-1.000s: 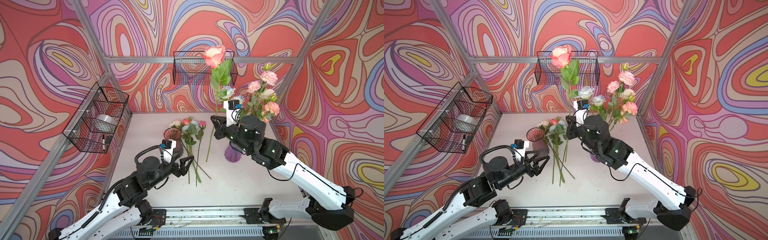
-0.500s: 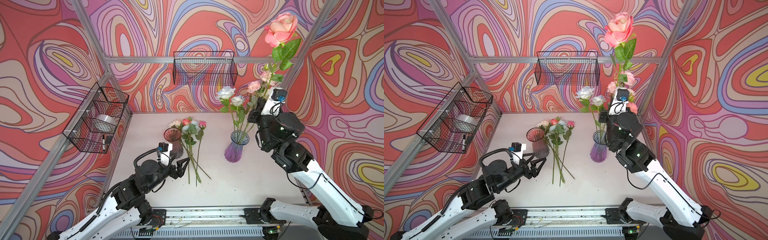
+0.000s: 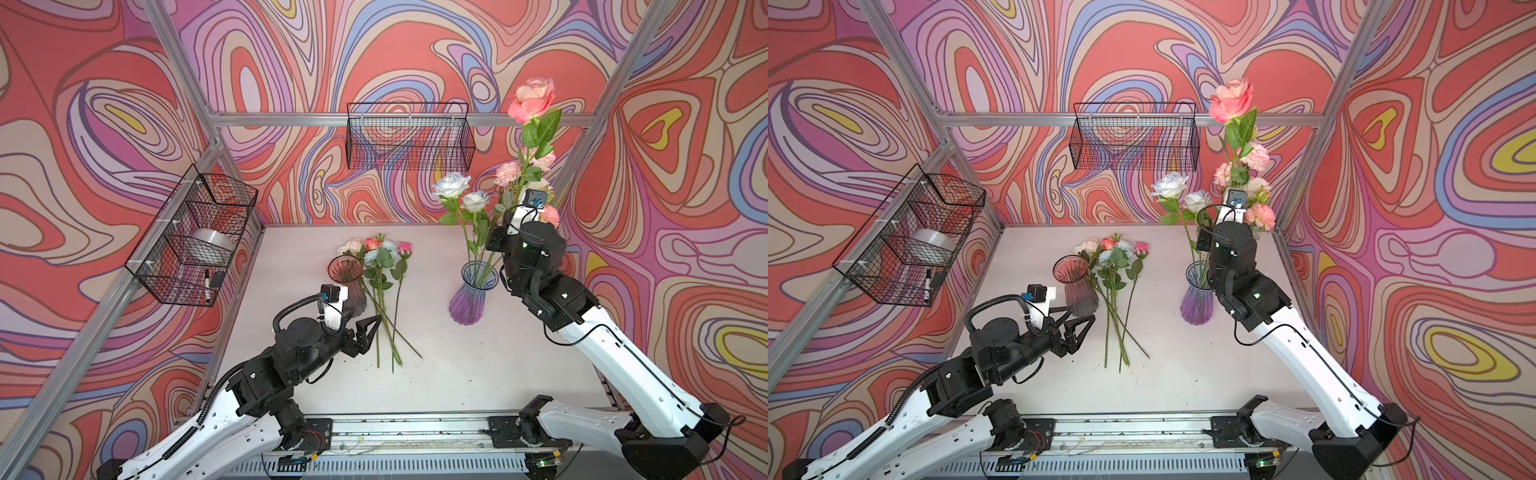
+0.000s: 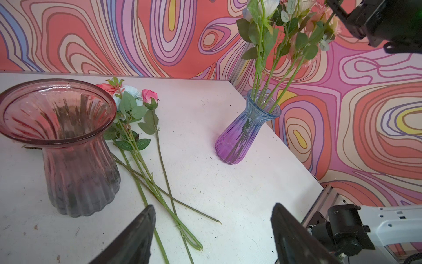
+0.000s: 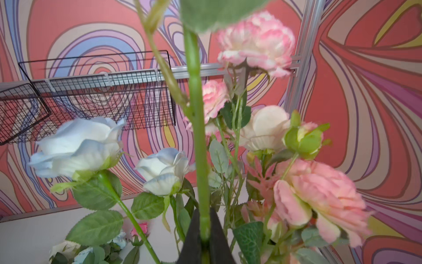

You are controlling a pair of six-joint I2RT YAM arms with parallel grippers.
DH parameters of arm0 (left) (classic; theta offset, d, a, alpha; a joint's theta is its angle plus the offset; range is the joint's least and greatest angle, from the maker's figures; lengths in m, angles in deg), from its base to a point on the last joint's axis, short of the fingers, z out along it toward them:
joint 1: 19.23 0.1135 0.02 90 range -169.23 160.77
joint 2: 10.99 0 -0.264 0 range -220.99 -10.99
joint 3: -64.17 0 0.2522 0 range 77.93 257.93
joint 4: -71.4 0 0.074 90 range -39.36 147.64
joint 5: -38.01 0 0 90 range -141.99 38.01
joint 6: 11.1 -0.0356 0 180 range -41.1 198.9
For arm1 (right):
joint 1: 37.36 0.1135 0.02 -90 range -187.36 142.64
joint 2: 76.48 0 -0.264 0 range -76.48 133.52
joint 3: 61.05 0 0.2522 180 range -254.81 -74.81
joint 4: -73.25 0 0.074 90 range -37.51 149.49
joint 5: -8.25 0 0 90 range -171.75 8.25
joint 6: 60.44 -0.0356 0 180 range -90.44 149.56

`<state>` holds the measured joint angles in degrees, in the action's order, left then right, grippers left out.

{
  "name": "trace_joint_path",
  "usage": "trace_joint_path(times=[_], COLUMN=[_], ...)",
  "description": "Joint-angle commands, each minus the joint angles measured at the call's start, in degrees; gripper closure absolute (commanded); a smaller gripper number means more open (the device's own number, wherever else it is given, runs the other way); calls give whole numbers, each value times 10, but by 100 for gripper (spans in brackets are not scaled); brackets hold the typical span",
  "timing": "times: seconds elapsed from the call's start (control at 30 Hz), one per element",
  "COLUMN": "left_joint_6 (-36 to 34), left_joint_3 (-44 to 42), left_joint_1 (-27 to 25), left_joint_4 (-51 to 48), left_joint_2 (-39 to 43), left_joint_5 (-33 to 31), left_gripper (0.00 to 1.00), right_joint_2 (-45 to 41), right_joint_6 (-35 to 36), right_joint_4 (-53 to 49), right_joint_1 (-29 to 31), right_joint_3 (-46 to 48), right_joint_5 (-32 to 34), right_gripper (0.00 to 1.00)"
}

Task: Arrange the flowers into the vase
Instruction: 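Carry the pink rose into the purple vase while the left gripper releases and withdraws, then open the right gripper to release the pink rose in the purple vase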

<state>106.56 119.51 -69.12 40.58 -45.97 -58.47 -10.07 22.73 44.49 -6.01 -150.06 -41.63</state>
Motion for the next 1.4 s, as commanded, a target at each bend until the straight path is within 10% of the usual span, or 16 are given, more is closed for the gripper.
trace_joint_path(times=[0.0,1.37], left_joint_6=[6,13], left_joint_3=[-6,-15], left_joint_1=[-1,-1], left_joint_4=[4,39], left_joint_2=[-2,-44], left_joint_5=[-3,15], left_gripper=[20,20], right_joint_2=[-9,-74], right_joint_6=[-38,-147], right_joint_4=[-15,-230], right_joint_1=[-3,-3], right_joint_3=[30,51], right_joint_5=[-19,-107], right_gripper=[100,55])
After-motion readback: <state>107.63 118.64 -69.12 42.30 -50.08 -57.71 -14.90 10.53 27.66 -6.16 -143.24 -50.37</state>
